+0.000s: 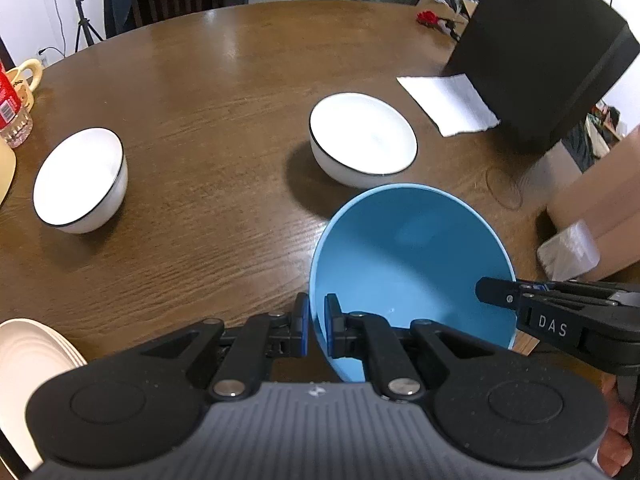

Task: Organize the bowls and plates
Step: 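Lower the held blue bowl onto the table beside the cream plates, then open the left gripper while the right gripper also opens, releasing the bowl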

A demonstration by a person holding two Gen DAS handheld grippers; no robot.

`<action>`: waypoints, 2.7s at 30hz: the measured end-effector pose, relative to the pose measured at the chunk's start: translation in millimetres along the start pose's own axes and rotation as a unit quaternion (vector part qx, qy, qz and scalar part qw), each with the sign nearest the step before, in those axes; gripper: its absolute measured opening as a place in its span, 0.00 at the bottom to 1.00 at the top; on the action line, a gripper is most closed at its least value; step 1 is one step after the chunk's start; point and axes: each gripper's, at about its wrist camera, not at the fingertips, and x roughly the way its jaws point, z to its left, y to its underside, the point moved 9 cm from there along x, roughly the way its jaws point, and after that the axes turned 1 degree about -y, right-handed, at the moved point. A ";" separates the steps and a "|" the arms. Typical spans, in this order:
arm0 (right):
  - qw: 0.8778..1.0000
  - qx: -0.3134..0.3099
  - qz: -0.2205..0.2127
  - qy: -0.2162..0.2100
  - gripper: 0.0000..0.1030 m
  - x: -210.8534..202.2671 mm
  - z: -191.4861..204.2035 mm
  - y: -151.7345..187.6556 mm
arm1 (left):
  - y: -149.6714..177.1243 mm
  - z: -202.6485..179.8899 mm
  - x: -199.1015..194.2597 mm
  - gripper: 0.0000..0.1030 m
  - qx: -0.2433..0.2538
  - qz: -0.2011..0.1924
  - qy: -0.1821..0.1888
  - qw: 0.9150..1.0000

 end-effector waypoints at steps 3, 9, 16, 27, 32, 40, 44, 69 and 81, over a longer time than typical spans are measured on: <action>1.000 0.001 0.004 0.002 0.07 4.5 -2.5 5.0 | 4.5 -1.1 6.1 0.08 0.007 0.004 -0.001 1.000; 1.000 0.005 0.018 0.005 0.07 15.8 -7.9 16.0 | 12.4 -0.9 16.1 0.08 0.015 0.015 -0.001 1.000; 1.000 0.001 0.021 0.008 0.07 23.7 -11.5 22.7 | 16.6 -4.1 24.0 0.08 0.021 0.021 0.000 1.000; 1.000 -0.001 0.014 0.016 0.07 29.7 -17.9 21.3 | 22.5 -6.6 35.7 0.08 0.025 0.033 0.005 0.999; 1.000 -0.004 0.008 0.020 0.07 30.2 -20.0 19.2 | 21.9 -8.2 38.3 0.08 0.028 0.032 0.006 0.999; 1.000 -0.006 0.011 0.024 0.07 32.8 -22.8 18.9 | 22.2 -11.1 38.3 0.08 0.032 0.029 0.007 0.999; 1.000 -0.004 0.014 0.024 0.07 34.0 -24.0 19.5 | 23.6 -11.9 38.3 0.08 0.032 0.032 0.008 0.999; 1.000 0.014 0.003 -0.006 0.23 23.8 -25.6 15.0 | 15.4 -1.2 15.7 0.53 0.004 -0.007 0.015 1.000; 1.000 0.004 -0.026 -0.005 0.88 0.2 -13.5 12.8 | 18.5 25.2 -19.5 1.00 -0.014 -0.049 -0.003 0.999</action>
